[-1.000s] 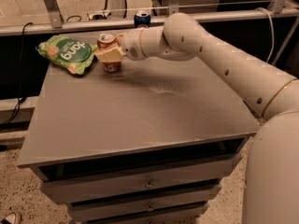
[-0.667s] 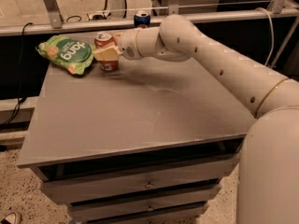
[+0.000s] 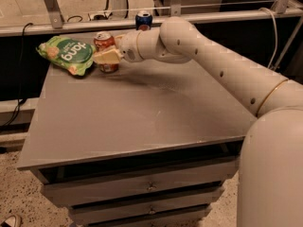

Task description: Move coke can near green rice chip bag

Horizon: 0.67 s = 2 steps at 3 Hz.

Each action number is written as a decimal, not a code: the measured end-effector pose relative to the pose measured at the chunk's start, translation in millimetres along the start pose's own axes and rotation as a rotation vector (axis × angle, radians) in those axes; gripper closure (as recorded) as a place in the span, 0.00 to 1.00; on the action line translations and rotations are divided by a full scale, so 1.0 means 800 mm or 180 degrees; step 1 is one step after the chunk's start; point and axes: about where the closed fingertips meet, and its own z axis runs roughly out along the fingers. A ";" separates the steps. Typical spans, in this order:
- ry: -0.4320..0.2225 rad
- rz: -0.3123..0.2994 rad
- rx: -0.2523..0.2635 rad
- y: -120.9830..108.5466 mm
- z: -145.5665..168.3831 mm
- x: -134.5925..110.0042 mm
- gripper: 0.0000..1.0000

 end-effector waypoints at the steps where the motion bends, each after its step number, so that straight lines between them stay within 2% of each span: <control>1: -0.0030 0.0085 -0.0034 0.005 0.013 0.004 0.00; 2: -0.0045 0.0144 -0.0054 0.008 0.019 0.008 0.00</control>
Offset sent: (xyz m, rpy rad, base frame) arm -0.0002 0.0129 -0.0163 0.0471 0.0617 -0.0032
